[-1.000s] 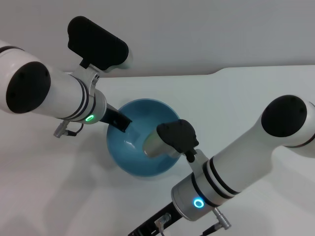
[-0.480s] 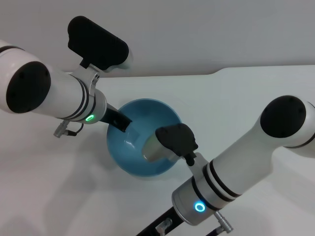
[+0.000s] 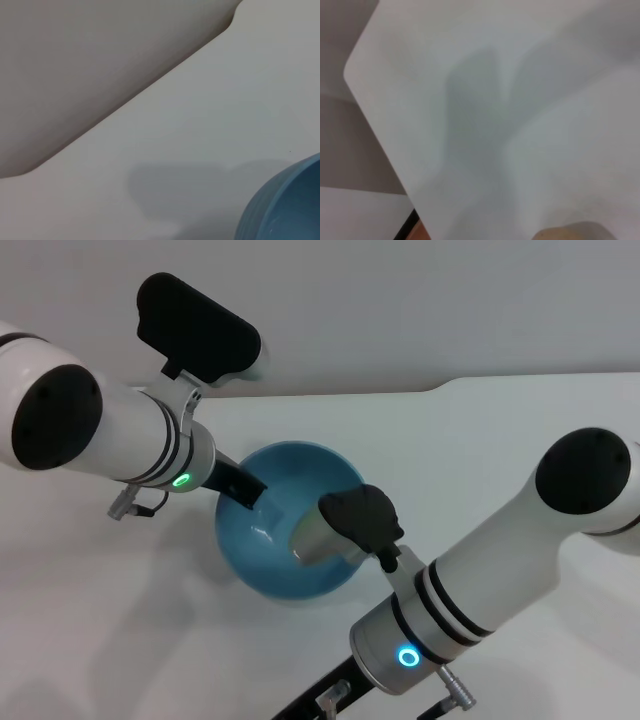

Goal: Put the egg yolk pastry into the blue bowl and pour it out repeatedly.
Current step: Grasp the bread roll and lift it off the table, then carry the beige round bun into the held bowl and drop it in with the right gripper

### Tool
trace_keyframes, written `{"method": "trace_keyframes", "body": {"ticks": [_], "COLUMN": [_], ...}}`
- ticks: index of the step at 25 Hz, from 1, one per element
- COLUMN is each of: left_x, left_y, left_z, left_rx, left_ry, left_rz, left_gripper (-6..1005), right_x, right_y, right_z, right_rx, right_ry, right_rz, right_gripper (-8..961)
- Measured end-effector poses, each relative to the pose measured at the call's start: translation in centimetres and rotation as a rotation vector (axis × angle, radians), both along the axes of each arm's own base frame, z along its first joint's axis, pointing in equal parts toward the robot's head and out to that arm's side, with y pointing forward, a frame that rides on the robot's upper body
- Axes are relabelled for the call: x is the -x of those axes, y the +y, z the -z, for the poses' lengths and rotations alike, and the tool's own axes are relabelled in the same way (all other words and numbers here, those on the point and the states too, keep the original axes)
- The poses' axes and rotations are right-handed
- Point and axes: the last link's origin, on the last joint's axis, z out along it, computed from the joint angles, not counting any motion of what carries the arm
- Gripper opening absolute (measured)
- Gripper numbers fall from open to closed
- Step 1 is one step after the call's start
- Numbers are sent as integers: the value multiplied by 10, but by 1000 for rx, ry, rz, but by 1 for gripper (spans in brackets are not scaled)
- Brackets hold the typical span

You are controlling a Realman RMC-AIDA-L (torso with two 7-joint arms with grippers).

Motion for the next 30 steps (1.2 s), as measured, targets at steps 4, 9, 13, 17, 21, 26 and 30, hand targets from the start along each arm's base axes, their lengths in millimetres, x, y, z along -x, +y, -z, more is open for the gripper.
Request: {"method": "trace_keyframes", "body": {"ticks": [4, 9, 13, 17, 21, 26, 30], "left_x": [1, -3, -5, -9, -14, -16, -16], "left_y": [-1, 0, 0, 0, -1, -2, -4], "left_z": [0, -1, -2, -2, -2, -2, -3], "left_rx": [6, 25, 29, 43, 76, 93, 110], "left_ry": [6, 20, 23, 34, 68, 87, 105], "left_rz": [-8, -19, -20, -23, -38, -47, -62], "left_gripper": [-1, -1, -2, -2, -1, -2, -2], "right_x": [6, 18, 22, 33, 49, 47, 38], "right_y": [-1, 3, 6, 9, 9, 12, 16], "right_z": [-5, -20, -32, -54, -80, -102, -117], "right_rx": [25, 2, -21, -43, -81, -150, -208], "right_ry": [21, 71, 102, 168, 247, 204, 171], "right_rz": [-2, -32, -30, -48, -95, -108, -84], "right_gripper": [34, 9, 2, 2, 9, 17, 24]}}
